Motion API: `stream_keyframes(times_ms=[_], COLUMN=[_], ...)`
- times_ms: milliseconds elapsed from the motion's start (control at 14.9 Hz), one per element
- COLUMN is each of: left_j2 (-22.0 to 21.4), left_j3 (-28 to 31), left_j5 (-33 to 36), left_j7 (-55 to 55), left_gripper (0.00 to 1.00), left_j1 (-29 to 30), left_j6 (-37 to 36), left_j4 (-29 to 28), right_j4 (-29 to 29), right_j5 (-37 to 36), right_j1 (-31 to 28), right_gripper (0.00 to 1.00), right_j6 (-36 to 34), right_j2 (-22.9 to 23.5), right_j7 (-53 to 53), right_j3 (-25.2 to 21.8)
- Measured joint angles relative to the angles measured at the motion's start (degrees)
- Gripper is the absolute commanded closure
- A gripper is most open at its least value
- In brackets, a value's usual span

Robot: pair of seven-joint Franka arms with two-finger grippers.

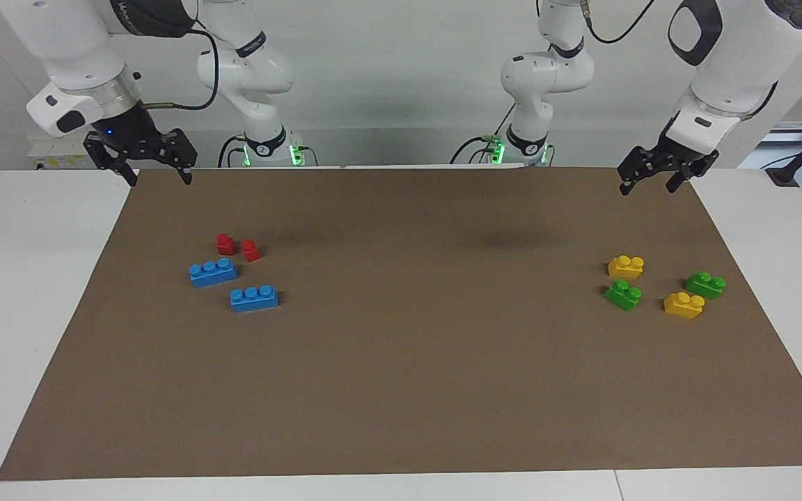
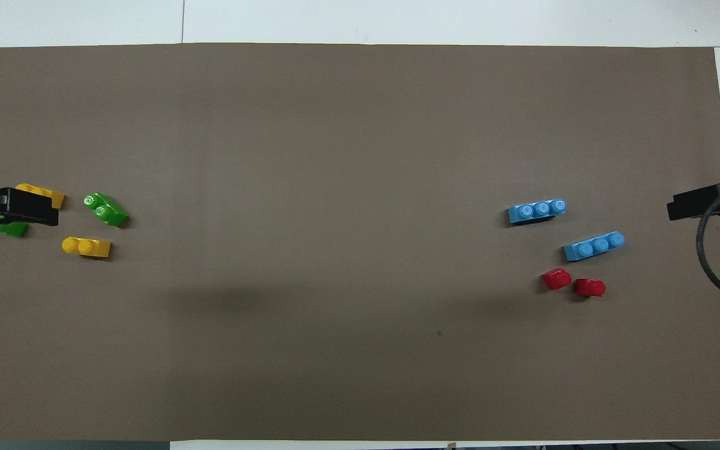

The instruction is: Remove green block with left arm and hold with right

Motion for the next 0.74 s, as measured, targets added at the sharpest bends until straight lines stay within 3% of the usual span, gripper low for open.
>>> stream_keyframes(times_ms=[739], left_j2=[0.0], left_j3=[0.0], left_j5=[0.0], left_j7=[0.0], left_gripper=[0.00], left_j1=[0.0], left_j6=[0.0], left_j4=[0.0], right_j4=[-0.2], right_j5=[0.0], right_j1=[0.0], right_gripper=[0.00], right_j6=[-0.1], right_j2=[0.0], right_j7=[0.4], right_j3=[0.0])
